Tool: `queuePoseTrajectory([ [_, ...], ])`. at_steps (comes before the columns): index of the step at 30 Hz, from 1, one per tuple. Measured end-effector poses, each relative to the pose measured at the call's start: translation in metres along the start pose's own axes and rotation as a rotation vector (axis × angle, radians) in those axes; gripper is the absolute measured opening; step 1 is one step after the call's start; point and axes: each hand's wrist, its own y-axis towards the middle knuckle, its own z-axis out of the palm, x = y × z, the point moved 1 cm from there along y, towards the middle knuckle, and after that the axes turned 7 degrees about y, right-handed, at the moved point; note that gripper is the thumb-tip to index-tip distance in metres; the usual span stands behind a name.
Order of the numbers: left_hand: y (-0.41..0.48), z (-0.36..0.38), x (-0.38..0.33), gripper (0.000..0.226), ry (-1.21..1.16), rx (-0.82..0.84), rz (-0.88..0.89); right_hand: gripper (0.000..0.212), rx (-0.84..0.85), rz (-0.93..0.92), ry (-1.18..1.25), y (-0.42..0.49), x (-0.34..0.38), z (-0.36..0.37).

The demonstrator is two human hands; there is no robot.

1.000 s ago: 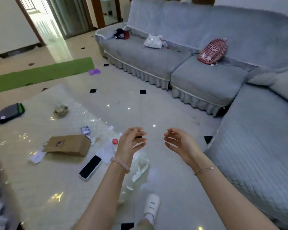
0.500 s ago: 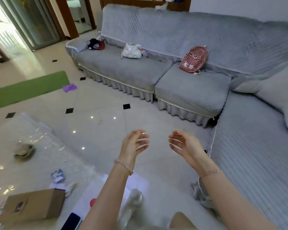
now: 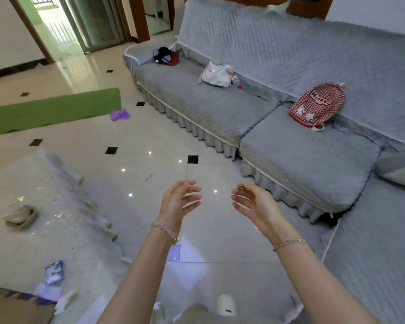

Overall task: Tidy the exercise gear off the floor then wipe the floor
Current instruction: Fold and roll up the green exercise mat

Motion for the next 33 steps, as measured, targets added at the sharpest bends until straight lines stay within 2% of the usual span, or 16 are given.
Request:
queuePoseTrajectory([
  [12, 0.170, -0.010, -0.054, 0.017, -0.083, -0.164, -0.026, 0.016, 0.150, 0.107, -0.136, 0.183, 0.056, 0.100],
  [20, 0.316, -0.067, -0.128, 0.020, -0.112, -0.212, 0.017, 0.015, 0.249, 0.132, -0.249, 0.313, 0.083, 0.224],
  [33, 0.498, -0.140, -0.211, 0.020, -0.159, -0.378, 0.024, 0.015, 0.359, 0.194, -0.237, 0.508, 0.112, 0.383],
])
